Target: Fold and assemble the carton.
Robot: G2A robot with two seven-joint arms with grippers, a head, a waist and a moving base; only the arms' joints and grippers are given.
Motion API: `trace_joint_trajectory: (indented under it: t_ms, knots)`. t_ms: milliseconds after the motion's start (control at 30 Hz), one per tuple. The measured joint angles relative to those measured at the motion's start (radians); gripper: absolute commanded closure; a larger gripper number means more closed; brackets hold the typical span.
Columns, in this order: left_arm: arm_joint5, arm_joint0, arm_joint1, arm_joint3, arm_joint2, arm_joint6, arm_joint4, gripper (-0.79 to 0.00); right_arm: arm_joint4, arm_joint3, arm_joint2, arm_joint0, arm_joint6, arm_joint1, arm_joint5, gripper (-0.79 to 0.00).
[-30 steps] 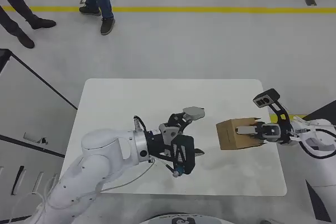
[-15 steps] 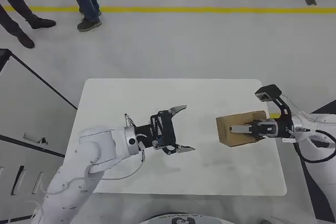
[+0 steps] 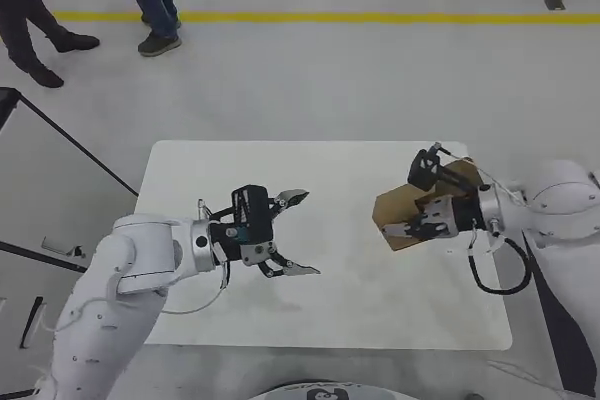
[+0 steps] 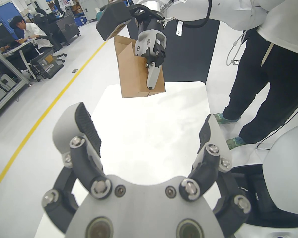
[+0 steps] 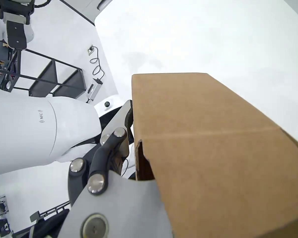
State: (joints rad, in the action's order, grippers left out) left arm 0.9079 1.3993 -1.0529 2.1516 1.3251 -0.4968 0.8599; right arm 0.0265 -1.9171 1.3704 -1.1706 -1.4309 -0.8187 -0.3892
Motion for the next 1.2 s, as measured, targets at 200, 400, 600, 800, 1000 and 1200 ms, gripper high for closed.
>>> trace_joint_trajectory:
  t_ms: [200,400,600,800,1000,1200]
  knots:
    - [-0.012,0.009,0.001,-0.023,0.01,0.017,-0.015,-0.785,0.002,0.0,0.001,0.0,0.0,0.0,0.0,0.0]
    - [0.097,0.04,0.022,-0.122,0.112,0.058,-0.168,-0.785,-0.122,-0.048,-0.051,0.015,0.023,0.005,-0.023,0.0]
    - [0.104,0.074,0.056,-0.126,0.185,0.034,-0.233,-0.785,-0.294,-0.064,-0.231,0.142,0.012,0.007,-0.013,0.0]
    - [0.104,0.114,0.09,-0.098,0.221,0.038,-0.227,-0.785,-0.438,-0.023,-0.478,0.331,0.028,-0.013,-0.029,0.0]
    - [0.104,0.115,0.092,-0.091,0.217,0.038,-0.218,-0.785,-0.444,0.006,-0.559,0.386,0.047,-0.023,-0.047,0.0]
    - [0.104,0.115,0.092,-0.091,0.217,0.038,-0.218,-0.785,-0.444,0.006,-0.558,0.386,0.047,-0.023,-0.047,0.0]
